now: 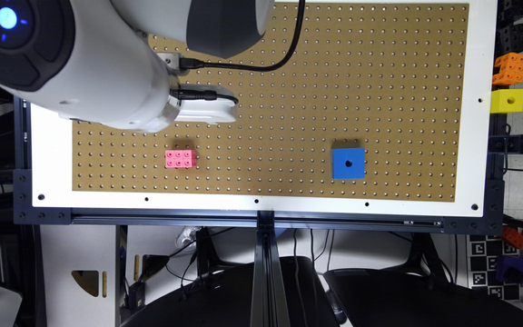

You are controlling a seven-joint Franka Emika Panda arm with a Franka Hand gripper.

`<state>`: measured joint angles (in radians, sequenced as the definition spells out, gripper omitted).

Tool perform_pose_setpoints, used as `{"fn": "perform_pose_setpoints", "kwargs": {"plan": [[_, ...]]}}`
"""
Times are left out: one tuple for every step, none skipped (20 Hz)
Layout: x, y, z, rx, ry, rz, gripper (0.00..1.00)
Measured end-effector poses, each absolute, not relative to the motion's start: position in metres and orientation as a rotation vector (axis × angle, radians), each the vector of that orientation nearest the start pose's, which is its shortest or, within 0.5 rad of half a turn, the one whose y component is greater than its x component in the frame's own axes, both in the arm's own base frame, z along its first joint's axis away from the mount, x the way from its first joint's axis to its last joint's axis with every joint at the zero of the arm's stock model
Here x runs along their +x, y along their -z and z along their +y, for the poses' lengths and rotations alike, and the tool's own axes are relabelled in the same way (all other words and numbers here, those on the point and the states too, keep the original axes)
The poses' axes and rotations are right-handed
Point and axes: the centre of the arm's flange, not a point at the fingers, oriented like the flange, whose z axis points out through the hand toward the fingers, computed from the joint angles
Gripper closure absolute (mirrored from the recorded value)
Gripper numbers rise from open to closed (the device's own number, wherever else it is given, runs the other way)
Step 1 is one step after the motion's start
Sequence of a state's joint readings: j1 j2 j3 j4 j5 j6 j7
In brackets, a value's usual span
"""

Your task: Pick up pink block.

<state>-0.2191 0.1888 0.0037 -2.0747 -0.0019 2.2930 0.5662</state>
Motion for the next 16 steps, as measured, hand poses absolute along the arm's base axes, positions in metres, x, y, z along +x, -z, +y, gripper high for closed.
{"fn": "perform_pose_setpoints", "kwargs": {"plan": [[0.566,-0.342,-0.124,-2.901,0.045,1.193,0.0],[0.566,-0.342,-0.125,-2.9,0.045,1.195,0.0],[0.565,-0.342,-0.127,-2.899,0.046,1.2,0.0],[0.565,-0.342,-0.13,-2.897,0.047,1.208,0.0],[0.564,-0.342,-0.134,-2.895,0.051,1.215,0.0],[0.564,-0.343,-0.137,-2.893,0.056,1.221,0.0],[0.565,-0.343,-0.141,-2.89,0.066,1.225,0.0],[0.567,-0.344,-0.144,-2.888,0.076,1.228,0.0],[0.57,-0.344,-0.147,-2.886,0.084,1.229,0.0],[0.574,-0.344,-0.152,-2.885,0.094,1.229,0.0],[0.58,-0.344,-0.157,-2.884,0.103,1.23,0.0],[0.585,-0.343,-0.16,-2.883,0.109,1.23,0.0],[0.593,-0.342,-0.165,-2.882,0.117,1.231,0.0],[0.598,-0.339,-0.169,-2.882,0.12,1.231,0.0],[0.604,-0.337,-0.172,-2.882,0.123,1.231,0.0],[0.609,-0.335,-0.175,-2.881,0.127,1.231,0.0]]}}
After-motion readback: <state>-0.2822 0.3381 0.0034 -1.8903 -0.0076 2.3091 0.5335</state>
